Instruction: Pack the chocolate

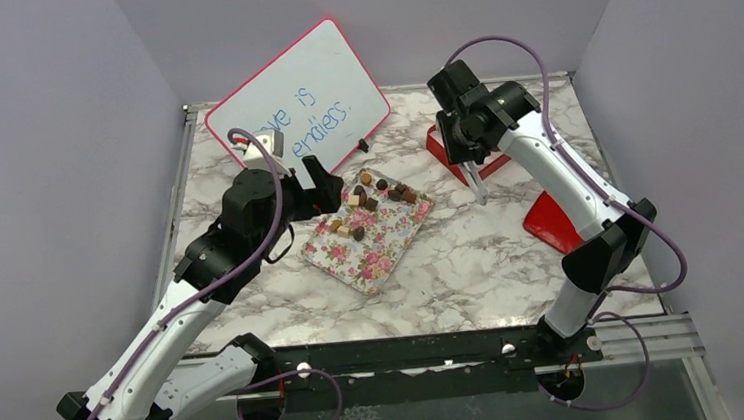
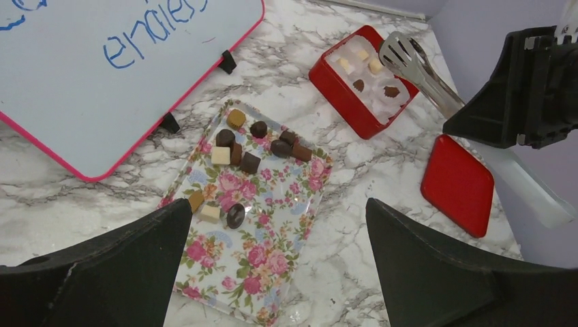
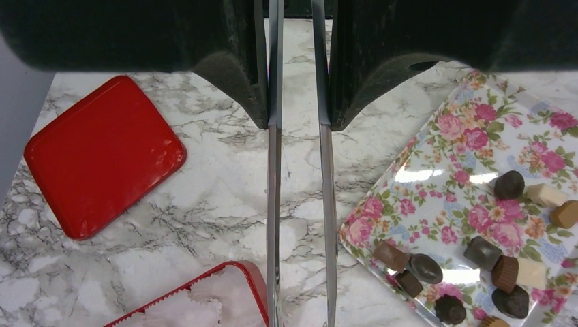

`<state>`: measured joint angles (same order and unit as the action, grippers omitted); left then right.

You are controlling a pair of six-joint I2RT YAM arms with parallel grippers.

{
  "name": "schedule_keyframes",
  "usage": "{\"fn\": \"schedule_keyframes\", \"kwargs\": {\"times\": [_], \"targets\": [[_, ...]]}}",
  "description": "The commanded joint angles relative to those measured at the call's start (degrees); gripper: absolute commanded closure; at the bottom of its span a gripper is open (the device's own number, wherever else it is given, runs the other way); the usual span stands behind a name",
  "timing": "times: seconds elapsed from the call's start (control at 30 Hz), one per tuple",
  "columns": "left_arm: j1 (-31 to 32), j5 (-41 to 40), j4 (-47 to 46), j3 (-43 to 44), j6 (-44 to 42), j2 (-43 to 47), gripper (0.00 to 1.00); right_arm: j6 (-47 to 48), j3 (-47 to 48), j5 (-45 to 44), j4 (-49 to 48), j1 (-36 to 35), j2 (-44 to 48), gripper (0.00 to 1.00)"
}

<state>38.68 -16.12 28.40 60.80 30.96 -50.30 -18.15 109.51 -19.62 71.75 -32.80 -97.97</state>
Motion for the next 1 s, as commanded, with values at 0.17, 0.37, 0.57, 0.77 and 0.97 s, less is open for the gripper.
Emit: {"fn": "schedule_keyframes", "kwargs": {"times": [0.17, 0.37, 0.57, 0.77, 0.97], "targets": [[-0.21, 2.41, 7.68, 1.16, -0.47, 0.51, 0.01, -4.79, -2.76, 3.73, 2.34, 4.9, -2.42, 0.76], [-0.2, 2.61, 7.95, 3.5, -2.62, -1.24, 0.01, -6.9, -4.52, 5.5, 3.61, 9.26, -4.51, 0.76], [-0.21, 2.21, 8.38, 2.41, -3.51, -0.3, 0.01, -6.45, -7.03, 6.01, 2.66, 13.72, -6.24, 0.75], [-0.24, 0.69, 8.35, 2.05, 1.06, 0.03, 0.01, -3.95, -6.47, 7.02, 1.04, 17.23, -7.73, 0.73], [-0.25, 0.52, 8.49, 3.01, -0.8, -0.56, 0.01, -2.55, -5.34, 7.93, -0.37, 18.22, -9.87, 0.72]]}}
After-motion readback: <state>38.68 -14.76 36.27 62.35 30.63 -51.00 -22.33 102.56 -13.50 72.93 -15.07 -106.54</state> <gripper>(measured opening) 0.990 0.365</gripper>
